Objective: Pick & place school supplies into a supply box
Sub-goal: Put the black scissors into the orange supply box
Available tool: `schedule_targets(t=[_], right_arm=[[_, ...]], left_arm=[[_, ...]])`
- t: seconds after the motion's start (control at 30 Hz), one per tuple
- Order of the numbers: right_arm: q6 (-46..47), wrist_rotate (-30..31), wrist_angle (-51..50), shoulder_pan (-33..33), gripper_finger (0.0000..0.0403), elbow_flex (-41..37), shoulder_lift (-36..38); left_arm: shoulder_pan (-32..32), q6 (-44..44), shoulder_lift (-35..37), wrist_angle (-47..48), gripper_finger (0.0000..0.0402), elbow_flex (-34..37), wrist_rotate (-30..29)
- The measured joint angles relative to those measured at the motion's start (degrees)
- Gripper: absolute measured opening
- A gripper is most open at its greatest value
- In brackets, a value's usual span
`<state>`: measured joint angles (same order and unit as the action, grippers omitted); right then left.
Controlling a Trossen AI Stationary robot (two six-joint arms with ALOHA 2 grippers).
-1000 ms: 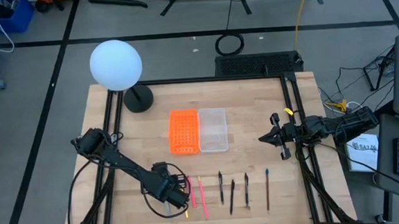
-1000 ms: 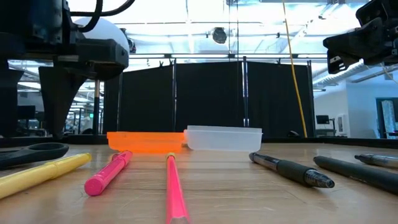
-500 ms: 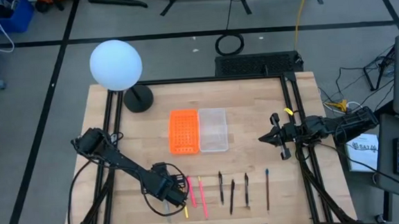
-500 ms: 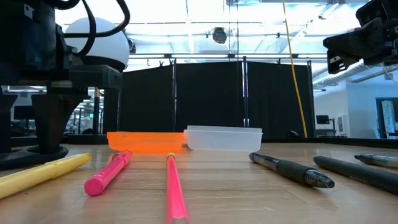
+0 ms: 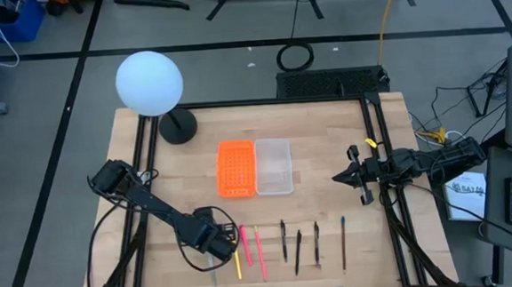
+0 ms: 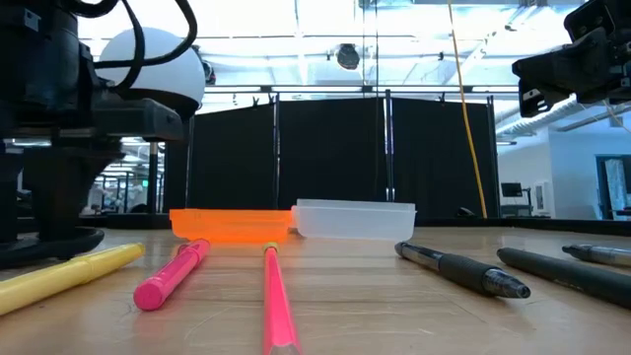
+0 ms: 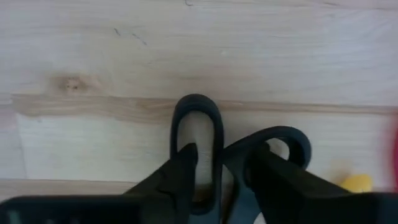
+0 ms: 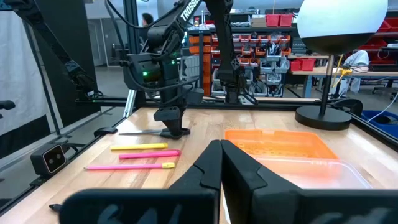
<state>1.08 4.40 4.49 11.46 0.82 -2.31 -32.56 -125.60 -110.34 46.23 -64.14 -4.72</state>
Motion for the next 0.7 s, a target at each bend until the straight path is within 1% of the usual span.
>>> schedule_targets(t=[0.13, 0.17, 0.33, 0.43, 0.6, 0.7], right_arm=[[0.0, 0.0, 0.0, 0.0, 0.0, 0.0, 0.0], [0.0, 0.0, 0.0, 0.0, 0.0, 0.0, 0.0], [0.0, 0.0, 0.0, 0.0, 0.0, 0.0, 0.0], [0.0, 0.0, 0.0, 0.0, 0.0, 0.0, 0.0], [0.0, 0.0, 0.0, 0.0, 0.0, 0.0, 0.0], [0.8, 0.0, 0.0, 0.0, 0.0, 0.0, 0.0]], left_arm=[[0.0, 0.2, 0.0, 1.0, 0.0068, -0.2, 0.2], [0.0, 0.6, 0.0, 1.6, 0.0059, -0.6, 0.2], [-0.2, 2.6, -0.3, 5.3, 0.0059, -2.9, -1.5], [-0.2, 3.5, -0.3, 9.5, 0.0059, -5.6, -2.8], [0.5, 5.7, -0.4, 19.8, 0.0059, -12.6, -6.8], [1.0, 7.4, -0.5, 25.4, 0.0059, -18.3, -8.8]])
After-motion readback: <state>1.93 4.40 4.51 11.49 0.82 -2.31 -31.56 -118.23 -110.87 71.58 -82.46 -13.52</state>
